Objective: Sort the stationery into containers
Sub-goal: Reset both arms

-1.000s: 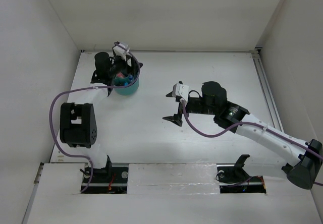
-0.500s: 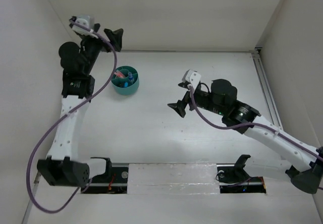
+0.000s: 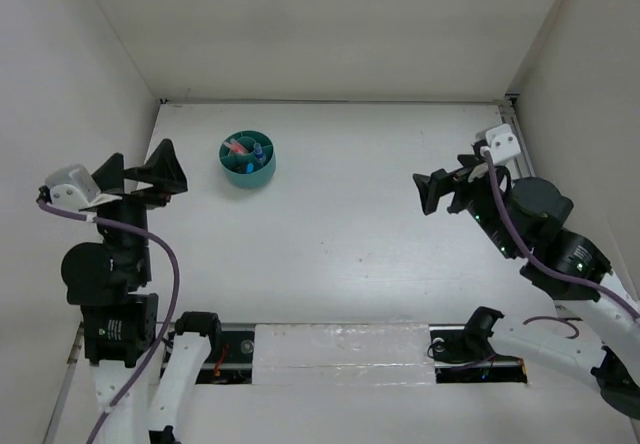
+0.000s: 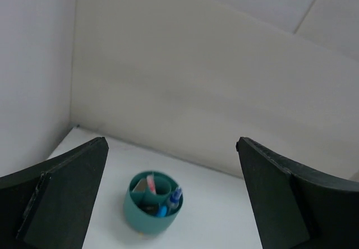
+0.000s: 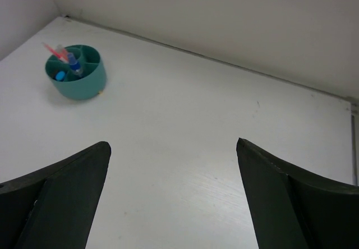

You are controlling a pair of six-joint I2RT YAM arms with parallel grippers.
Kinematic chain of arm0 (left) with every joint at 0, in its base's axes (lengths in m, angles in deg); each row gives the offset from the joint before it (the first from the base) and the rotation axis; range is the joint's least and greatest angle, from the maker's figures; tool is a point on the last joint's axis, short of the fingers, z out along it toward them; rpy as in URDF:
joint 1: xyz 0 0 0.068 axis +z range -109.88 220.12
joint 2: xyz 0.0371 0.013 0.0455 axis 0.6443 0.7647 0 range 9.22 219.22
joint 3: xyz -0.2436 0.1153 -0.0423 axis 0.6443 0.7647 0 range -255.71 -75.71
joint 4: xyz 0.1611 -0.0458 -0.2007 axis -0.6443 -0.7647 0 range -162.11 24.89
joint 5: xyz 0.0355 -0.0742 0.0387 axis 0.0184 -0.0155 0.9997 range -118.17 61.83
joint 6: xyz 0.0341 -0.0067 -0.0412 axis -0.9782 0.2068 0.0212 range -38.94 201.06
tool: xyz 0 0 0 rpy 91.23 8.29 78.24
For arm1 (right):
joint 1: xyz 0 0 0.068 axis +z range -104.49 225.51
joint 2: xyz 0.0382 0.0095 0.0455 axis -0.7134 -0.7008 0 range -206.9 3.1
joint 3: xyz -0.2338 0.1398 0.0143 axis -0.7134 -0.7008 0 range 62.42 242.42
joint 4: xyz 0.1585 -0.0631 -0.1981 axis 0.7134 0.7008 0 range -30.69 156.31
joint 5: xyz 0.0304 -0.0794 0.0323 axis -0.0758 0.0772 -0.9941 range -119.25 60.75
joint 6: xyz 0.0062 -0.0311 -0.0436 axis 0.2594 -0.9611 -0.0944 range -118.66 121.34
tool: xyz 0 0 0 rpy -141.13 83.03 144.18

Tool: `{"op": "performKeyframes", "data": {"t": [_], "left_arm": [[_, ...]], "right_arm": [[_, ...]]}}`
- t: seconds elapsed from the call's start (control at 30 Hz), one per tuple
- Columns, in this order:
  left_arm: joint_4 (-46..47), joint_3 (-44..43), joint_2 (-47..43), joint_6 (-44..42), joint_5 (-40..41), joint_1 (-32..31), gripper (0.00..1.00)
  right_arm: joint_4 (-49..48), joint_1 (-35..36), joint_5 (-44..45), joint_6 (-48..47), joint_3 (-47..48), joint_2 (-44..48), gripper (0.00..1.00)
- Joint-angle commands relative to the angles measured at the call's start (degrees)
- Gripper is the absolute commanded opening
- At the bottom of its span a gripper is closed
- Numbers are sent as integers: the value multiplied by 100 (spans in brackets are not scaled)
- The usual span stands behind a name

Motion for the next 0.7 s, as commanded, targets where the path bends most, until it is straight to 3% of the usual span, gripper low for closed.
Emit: {"op": "performKeyframes", "data": {"t": [0.0, 0.33, 0.67], "left_arm": [[-715, 602, -180, 394, 387, 23, 99], [-1436, 1773, -1893, 378, 457, 23, 99], [-1331, 1870, -1895, 307, 299, -29, 99]], "right_arm": [[712, 7, 992, 424, 317, 255, 100], [1170, 7, 1115, 600, -68, 1196, 100], [1064, 7, 1168, 653, -254, 1452, 100]]}}
